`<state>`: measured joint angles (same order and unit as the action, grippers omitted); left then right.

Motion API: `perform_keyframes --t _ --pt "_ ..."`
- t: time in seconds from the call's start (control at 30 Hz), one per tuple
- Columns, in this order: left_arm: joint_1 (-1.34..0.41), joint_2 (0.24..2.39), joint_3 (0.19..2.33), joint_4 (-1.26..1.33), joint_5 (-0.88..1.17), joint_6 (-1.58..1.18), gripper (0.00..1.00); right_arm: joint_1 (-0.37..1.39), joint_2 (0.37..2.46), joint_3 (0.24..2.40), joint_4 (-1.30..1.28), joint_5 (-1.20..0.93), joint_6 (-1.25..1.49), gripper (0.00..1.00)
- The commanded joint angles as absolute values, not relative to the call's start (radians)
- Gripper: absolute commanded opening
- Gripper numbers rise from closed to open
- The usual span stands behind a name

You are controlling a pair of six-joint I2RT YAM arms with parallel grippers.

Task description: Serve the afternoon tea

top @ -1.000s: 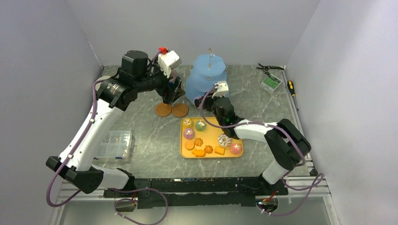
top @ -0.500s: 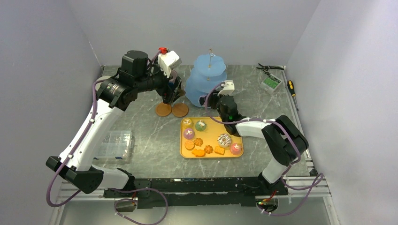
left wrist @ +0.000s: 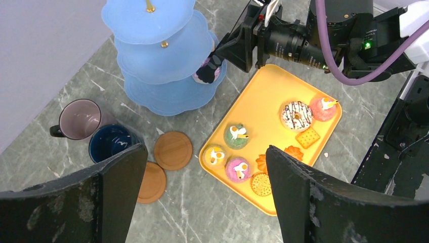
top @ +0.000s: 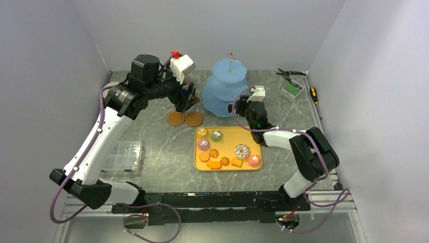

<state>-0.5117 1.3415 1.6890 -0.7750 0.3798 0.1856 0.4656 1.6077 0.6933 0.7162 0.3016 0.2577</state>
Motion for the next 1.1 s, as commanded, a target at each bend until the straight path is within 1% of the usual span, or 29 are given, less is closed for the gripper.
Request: perform_keyframes --t 0.0,0.07,0.2,0.57,0.73,0.9,1.07 --pt "-0.510 1.341 1.710 -0.750 0.399 0.169 0.93 0.457 1.581 0.717 0.690 0.281 0.204 0.53" --pt "-0.509 1.340 1.710 -0.755 0.399 0.170 0.93 0.454 1.577 0.724 0.682 0.277 0.198 0.61" --pt "-0.510 1.336 1.706 -0.755 0.394 0.172 0.93 0.455 1.542 0.728 0.669 0.248 0.187 0.65" --pt "-0.509 1.327 1.700 -0.751 0.388 0.176 0.93 0.470 1.323 0.640 0.571 0.221 0.222 0.68" --pt "-0.509 1.320 1.696 -0.755 0.388 0.176 0.93 0.530 1.134 0.559 0.415 0.284 0.243 0.68" --pt "-0.510 1.326 1.693 -0.750 0.397 0.175 0.93 0.622 0.916 0.501 0.164 0.387 0.295 0.68" --pt "-0.510 1.334 1.701 -0.744 0.401 0.172 0.93 0.703 0.782 0.474 -0.022 0.468 0.358 0.67"
